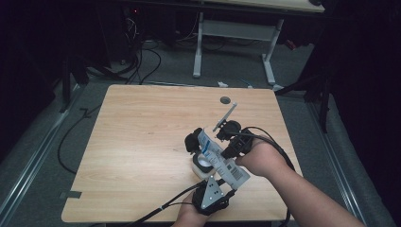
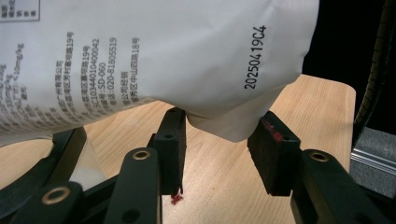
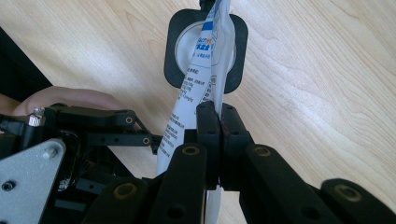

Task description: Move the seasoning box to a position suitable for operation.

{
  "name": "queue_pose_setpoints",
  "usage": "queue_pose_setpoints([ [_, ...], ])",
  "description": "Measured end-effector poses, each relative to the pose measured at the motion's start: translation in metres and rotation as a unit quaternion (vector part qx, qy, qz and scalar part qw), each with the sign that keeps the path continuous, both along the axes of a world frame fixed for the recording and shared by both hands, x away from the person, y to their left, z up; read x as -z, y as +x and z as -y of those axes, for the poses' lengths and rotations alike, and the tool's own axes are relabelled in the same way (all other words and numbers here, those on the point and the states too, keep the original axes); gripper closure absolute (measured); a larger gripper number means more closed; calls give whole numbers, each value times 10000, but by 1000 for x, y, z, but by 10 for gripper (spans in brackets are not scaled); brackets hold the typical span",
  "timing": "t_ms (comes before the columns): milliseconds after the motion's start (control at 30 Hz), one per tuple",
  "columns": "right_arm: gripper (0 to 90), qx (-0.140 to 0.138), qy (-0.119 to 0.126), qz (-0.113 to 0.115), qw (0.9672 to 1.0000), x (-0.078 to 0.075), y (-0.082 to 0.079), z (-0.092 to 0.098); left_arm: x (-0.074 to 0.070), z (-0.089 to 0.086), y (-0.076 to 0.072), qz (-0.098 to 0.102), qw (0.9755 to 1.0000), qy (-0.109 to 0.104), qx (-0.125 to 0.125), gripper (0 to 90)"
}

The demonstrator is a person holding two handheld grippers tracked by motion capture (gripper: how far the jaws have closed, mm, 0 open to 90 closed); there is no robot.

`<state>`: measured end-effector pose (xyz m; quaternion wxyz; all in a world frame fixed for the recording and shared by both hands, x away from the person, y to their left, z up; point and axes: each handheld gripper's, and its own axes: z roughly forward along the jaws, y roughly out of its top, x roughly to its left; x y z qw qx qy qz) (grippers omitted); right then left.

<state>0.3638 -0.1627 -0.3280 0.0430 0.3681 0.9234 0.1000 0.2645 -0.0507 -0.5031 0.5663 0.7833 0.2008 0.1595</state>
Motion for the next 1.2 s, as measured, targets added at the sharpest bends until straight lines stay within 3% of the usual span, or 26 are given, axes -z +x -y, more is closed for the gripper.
queue_pose_setpoints([
  [667, 893, 42, 14, -22, 10000, 1, -4, 5, 8, -6, 1, -127, 9999, 0, -50, 586],
  [1200, 895, 44, 126, 25, 9999, -2, -4, 9, 9, -11, 2, -223, 9996, -174, -15, 563],
])
